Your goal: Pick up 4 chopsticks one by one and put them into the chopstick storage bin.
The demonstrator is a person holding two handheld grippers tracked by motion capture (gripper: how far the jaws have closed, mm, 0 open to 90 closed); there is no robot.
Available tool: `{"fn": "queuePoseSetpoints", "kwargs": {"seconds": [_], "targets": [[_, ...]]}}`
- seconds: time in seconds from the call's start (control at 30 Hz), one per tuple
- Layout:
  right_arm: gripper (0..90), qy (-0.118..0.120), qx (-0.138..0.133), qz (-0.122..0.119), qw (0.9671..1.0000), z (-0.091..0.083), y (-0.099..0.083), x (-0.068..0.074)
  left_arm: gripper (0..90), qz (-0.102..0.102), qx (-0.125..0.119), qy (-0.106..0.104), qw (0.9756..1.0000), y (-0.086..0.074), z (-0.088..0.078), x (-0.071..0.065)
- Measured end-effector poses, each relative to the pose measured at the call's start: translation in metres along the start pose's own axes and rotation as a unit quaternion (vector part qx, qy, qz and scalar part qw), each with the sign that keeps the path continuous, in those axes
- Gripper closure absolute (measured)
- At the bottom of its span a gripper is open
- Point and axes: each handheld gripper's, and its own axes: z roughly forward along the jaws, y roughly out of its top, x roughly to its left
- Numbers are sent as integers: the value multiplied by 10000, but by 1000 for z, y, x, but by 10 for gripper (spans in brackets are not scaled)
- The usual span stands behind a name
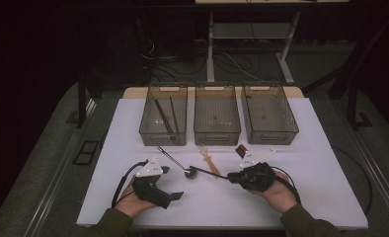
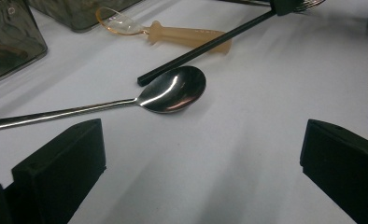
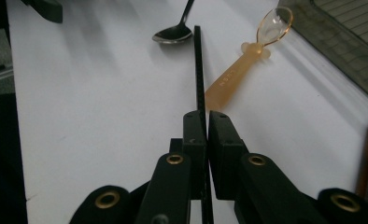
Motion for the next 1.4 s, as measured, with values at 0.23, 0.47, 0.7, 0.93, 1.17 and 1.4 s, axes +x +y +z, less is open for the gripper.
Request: {"fn": "queuePoseSetpoints", "kwargs": {"seconds": [0.23, 0.47, 0.7, 0.93, 1.17, 1.4], "targets": [[856, 43, -166, 35, 9998, -8, 2, -1, 0, -33, -28, 2, 10000, 0, 0, 0], [855, 109, -379, 123, 9991, -18, 5, -4, 0, -69, -39, 6, 10000, 0, 0, -1], [856, 178, -650, 228, 9975, -27, 8, -7, 0, -100, -67, 12, 9999, 0, 1, -1], [856, 122, -829, 311, 9960, -34, 13, -10, 0, -102, -69, 19, 9999, 0, 1, -1], [856, 78, -1019, 347, 9942, -39, 17, -15, 0, -84, -71, 26, 9999, 0, 1, -1], [855, 80, -1143, 428, 9925, -42, 24, -18, 0, -38, -43, 9, 10000, 0, 1, 0]]}}
